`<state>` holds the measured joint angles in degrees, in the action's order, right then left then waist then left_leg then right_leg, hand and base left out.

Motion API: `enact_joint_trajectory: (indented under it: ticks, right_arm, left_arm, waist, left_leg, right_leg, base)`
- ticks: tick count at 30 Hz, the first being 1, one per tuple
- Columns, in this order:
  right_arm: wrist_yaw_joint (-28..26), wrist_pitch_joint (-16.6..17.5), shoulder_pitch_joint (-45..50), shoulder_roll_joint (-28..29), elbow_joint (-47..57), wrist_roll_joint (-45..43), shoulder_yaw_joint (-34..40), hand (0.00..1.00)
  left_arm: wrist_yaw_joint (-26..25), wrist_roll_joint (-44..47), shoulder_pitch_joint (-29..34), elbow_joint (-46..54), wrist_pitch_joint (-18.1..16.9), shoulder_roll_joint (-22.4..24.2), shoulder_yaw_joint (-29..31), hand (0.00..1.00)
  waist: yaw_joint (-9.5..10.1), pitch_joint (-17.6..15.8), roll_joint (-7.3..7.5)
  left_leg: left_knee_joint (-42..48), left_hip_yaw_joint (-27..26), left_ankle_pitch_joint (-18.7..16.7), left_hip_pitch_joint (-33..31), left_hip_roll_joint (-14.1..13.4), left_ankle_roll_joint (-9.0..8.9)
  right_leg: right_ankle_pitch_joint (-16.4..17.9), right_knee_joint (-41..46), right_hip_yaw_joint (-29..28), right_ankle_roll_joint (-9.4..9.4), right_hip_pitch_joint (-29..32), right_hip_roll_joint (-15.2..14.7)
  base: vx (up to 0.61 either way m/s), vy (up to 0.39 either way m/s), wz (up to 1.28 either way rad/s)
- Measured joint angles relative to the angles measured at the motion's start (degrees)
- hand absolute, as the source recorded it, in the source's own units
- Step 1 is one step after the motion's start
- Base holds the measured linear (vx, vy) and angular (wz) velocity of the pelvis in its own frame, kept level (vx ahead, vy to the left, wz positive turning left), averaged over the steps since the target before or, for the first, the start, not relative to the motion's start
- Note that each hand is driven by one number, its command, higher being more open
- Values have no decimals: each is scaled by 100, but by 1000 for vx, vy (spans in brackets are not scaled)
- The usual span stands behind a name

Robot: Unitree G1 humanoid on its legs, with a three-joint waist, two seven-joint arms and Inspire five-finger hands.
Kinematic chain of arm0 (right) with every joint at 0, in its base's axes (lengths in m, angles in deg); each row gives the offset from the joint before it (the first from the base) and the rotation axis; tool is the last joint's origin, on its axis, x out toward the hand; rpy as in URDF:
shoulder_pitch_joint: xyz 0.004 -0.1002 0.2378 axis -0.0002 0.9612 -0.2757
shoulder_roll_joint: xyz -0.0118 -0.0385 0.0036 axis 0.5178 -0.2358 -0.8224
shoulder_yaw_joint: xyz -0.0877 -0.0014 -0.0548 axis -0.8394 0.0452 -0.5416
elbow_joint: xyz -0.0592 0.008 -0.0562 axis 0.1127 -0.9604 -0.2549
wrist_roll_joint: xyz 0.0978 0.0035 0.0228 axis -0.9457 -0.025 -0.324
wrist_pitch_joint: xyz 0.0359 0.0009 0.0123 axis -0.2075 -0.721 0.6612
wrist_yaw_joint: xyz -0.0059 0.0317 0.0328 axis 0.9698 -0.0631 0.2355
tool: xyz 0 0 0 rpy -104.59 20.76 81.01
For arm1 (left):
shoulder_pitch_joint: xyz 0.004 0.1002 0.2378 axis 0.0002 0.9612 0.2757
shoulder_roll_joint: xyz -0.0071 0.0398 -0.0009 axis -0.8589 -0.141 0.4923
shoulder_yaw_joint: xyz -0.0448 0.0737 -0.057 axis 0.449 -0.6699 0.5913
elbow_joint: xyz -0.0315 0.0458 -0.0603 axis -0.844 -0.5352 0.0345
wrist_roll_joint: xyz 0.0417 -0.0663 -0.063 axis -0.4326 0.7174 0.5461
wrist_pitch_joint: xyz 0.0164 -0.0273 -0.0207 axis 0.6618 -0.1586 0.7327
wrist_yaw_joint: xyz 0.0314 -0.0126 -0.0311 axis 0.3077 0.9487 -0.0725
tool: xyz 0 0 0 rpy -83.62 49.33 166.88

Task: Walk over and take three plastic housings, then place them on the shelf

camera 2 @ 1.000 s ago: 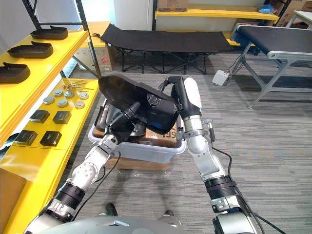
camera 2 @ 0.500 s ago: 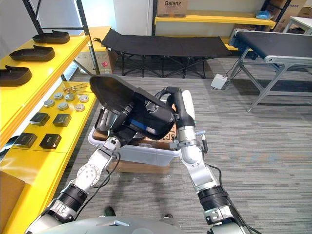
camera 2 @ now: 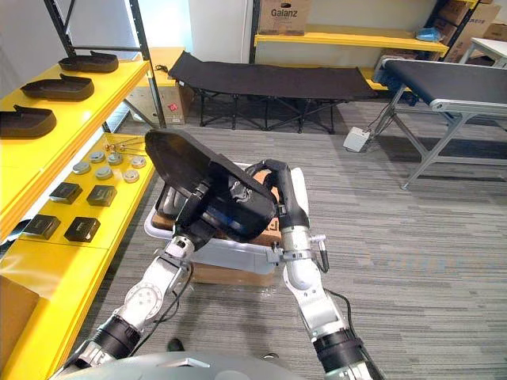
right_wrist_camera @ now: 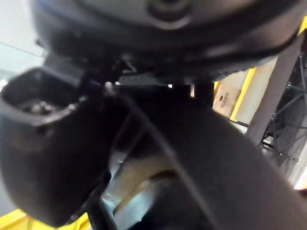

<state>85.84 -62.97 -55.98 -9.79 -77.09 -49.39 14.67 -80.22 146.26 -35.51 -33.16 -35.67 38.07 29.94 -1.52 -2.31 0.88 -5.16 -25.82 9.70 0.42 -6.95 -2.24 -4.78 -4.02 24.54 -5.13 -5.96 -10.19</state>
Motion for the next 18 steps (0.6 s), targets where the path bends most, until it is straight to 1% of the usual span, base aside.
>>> enact_joint_trajectory:
  ticks: [3, 5, 6, 7, 8, 9, 11, 12, 14, 18]
  right_arm:
    - [-59, -32, 339, 57, -6, -103, -20, 100]
    - [-88, -185, 506, 84, -22, -239, -23, 100]
    - [-117, -232, 536, 96, -23, -295, -27, 100]
    - [-182, -300, 560, 107, -32, -319, -36, 100]
    - [-349, -403, 561, 104, -42, -435, -93, 100]
    - [-452, -428, 561, 112, -43, -533, -105, 100]
    - [-757, -439, 562, 119, -42, -890, -146, 100]
    - [-928, -440, 580, 146, -42, -1196, -135, 100]
    - [-1087, -440, 605, 167, -39, -1513, -113, 100]
    - [-1530, -421, 906, 377, -24, -2335, 197, 100]
  left_arm:
    - [-150, -997, 94, 273, -226, -3, 99, 0]
    - [-524, -2104, 103, 660, -436, -1, 162, 0]
    - [-622, -2353, 104, 777, -491, 1, 173, 0]
    - [-705, -2638, 105, 942, -527, 8, 224, 0]
    - [-812, -3114, 107, 1189, -621, 32, 335, 0]
    - [-866, -3273, 117, 1285, -633, 51, 394, 0]
    - [-1005, -3855, 238, 1495, -694, 143, 660, 0]
    - [-1157, -4319, 381, 1536, -779, 177, 882, 0]
    - [-1374, -4750, 570, 1520, -836, 173, 1121, 0]
    - [-2216, -6034, 1130, 1190, -932, 133, 1870, 0]
  waist:
    - [10, 0, 0]
    - [22, 0, 0]
    - [23, -1, 1]
    - [19, -1, 2]
    - [18, -1, 2]
    - [19, -1, 1]
    - [8, 3, -5]
    - [0, 7, -12]
    - [-7, 8, -14]
    - [-1, 7, -14]
  left_leg:
    - [0, 6, -7, -6, 22, 7]
    - [0, 5, -20, -9, 44, 25]
    - [0, 6, -22, -8, 47, 27]
    - [-1, 6, -23, -7, 49, 28]
    - [-1, 10, -23, -8, 44, 29]
    - [-1, 9, -22, -7, 40, 29]
    - [-1, 4, -23, -1, 38, 29]
    - [-2, 4, -24, 1, 36, 29]
    - [-2, 3, -24, 1, 32, 28]
    - [-3, 5, -29, -11, 34, 26]
  right_leg:
    - [1, 5, 12, -1, 1, -23]
    - [1, 21, 15, -1, 8, -47]
    - [1, 31, 15, -1, 11, -52]
    - [2, 49, 14, 0, 19, -58]
    - [7, 83, -2, 3, 47, -61]
    - [8, 89, -11, 3, 54, -60]
    - [8, 90, -34, 3, 60, -58]
    - [8, 91, -39, 2, 60, -57]
    - [9, 91, -46, 1, 63, -54]
    - [11, 91, -51, -2, 71, -56]
  base:
    - [0, 0, 1]
    - [0, 0, 0]
    - [0, 0, 0]
    - [0, 0, -4]
    - [0, 0, -5]
    - [7, 8, -7]
    - [17, 18, -4]
    - [0, 0, 0]
    - [0, 0, 0]
    - [0, 0, 0]
